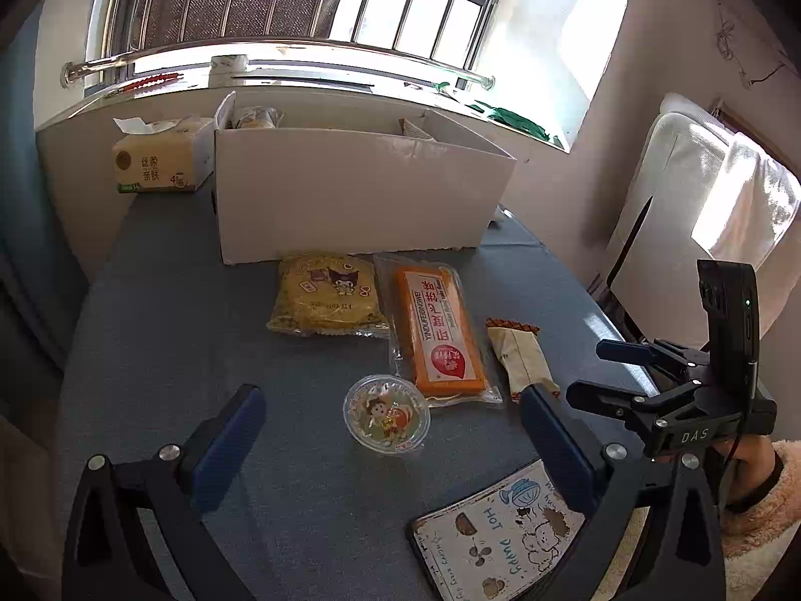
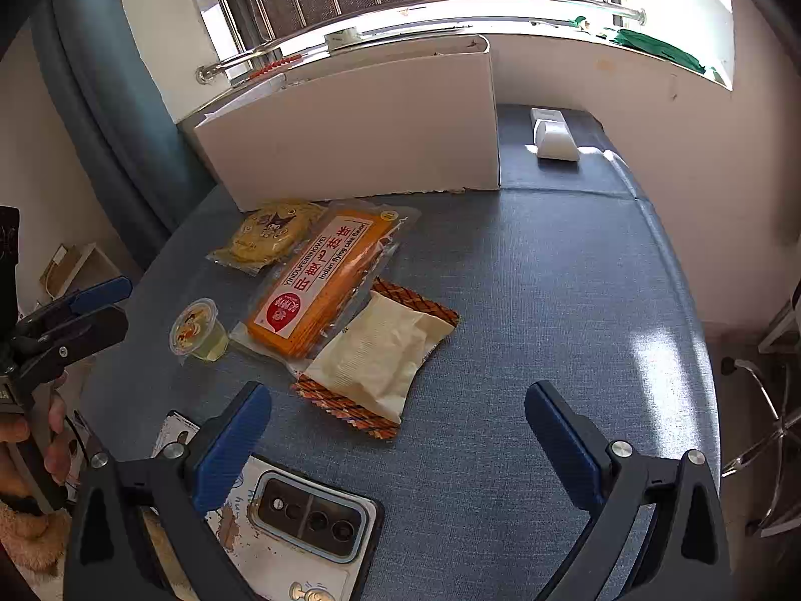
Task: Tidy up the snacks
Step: 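Move the right tool over the white pastry packet, then grasp the white pastry packet with the right tool while the left tool grasps the round jelly cup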
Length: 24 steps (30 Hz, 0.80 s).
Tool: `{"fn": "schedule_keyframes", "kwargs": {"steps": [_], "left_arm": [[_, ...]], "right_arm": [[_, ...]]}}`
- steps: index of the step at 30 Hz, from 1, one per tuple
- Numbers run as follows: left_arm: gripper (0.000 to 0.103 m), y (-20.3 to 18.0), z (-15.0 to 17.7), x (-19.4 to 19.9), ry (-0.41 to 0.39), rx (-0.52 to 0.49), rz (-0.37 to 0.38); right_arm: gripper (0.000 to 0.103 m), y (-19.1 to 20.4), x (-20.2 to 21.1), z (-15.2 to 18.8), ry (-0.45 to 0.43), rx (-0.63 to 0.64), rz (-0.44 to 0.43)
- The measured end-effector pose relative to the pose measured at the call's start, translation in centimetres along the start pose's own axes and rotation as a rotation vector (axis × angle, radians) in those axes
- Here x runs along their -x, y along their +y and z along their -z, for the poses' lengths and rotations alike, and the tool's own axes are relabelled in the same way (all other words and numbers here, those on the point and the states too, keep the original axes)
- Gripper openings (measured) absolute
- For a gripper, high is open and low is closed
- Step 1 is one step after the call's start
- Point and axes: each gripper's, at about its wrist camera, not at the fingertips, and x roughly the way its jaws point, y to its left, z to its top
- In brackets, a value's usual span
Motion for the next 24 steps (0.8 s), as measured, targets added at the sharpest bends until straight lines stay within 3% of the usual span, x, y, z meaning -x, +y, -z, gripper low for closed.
{"fn": "schedule_keyframes", "kwargs": {"steps": [11, 12, 15, 24], "left_arm": [[0.103, 0.8, 0.8, 0.1, 0.010, 0.057, -0.009], [0.103, 0.8, 0.8, 0.1, 0.007, 0.058, -0.014], [0.103, 0.8, 0.9, -0.1, 0.016, 0.049, -0.018], [0.103, 0.0, 0.9, -1.6, 0.066, -0.011, -0.022]], "right_arm": [[0.102, 1.1, -5.0, -2.1, 0.131, -0.029, 0.086], [0.097, 1.3, -5.1, -2.1, 0.122, -0.019, 0.113], [0.046, 1.7, -4.8, -2.1, 0.090, 0.045, 0.174], [0.045, -1.0, -2.8, -0.9, 0.077, -0.031, 0.028]]}}
